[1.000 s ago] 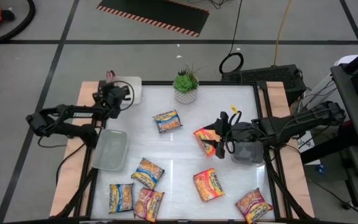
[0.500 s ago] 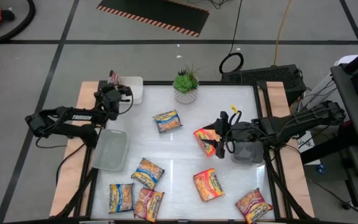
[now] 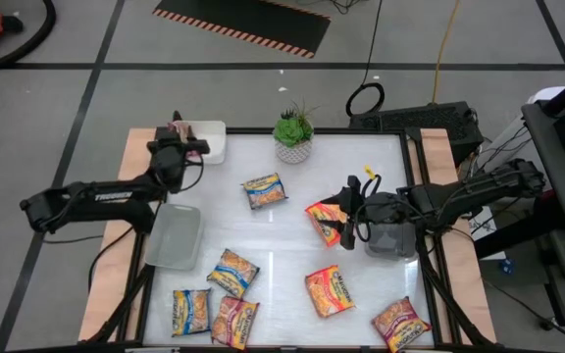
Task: Sort Maruchan noodles
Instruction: Put the top red noodle pack into the white bin
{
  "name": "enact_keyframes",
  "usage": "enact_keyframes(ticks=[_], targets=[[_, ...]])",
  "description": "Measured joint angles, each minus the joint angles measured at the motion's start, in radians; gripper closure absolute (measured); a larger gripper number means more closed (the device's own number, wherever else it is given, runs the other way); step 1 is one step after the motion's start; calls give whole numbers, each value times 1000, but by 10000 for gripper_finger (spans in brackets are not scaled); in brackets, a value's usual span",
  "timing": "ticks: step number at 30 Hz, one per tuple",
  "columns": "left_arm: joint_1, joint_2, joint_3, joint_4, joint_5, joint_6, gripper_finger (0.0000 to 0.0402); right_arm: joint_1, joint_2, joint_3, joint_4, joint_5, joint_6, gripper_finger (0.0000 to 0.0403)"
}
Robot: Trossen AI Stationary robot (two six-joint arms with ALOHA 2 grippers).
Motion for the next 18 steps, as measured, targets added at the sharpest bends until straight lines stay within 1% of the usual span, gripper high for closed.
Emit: enact_keyframes(ticks=[4, 6, 11, 13, 18], targets=[[-29, -29, 0, -38, 113, -23, 179, 0, 0, 0, 1, 0, 0, 161], [-34, -26, 0, -72, 139, -63, 179, 0, 0, 0, 8, 0, 0, 161], [-10, 33, 0, -144, 114, -160, 179, 0, 0, 0, 38, 0, 0, 161], [1, 67, 0, -143, 96, -193, 179, 0, 0, 0, 61, 0, -2, 161], [22, 163, 0, -95, 95, -259, 179, 0, 0, 0, 120, 1, -24, 161]])
